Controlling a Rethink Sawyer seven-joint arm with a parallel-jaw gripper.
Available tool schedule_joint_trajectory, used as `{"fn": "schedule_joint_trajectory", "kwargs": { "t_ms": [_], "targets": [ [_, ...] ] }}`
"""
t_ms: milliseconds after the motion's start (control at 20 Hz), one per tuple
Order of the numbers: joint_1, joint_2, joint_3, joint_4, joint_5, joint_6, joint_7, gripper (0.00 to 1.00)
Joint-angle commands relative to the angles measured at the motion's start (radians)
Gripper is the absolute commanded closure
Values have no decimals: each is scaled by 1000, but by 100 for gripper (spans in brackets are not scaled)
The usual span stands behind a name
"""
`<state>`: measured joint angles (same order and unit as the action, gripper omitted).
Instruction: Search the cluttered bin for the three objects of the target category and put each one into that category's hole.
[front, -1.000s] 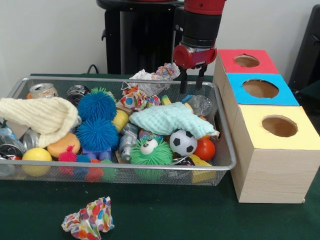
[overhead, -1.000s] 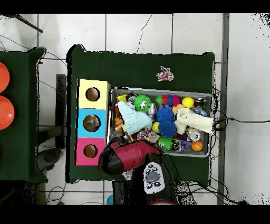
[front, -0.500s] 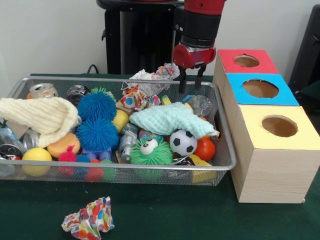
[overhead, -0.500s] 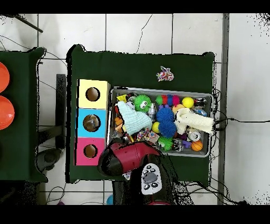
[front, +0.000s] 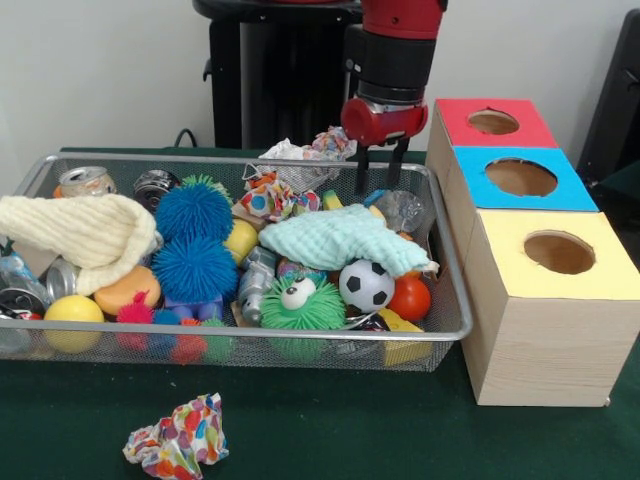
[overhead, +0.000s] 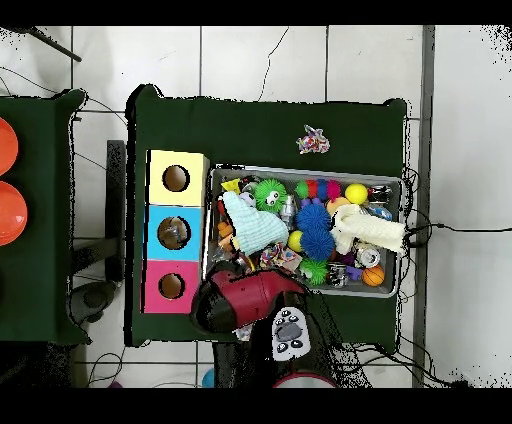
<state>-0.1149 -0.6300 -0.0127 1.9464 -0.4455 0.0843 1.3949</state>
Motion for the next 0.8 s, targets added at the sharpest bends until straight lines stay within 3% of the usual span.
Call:
{"fn": "schedule_joint_trajectory", "kwargs": {
  "t_ms": [50, 800],
  "targets": [
    [-52, 28, 63, -9, 59, -53, 213, 0],
    [37, 28, -3, -7, 127, -52, 240, 0]
  ]
}}
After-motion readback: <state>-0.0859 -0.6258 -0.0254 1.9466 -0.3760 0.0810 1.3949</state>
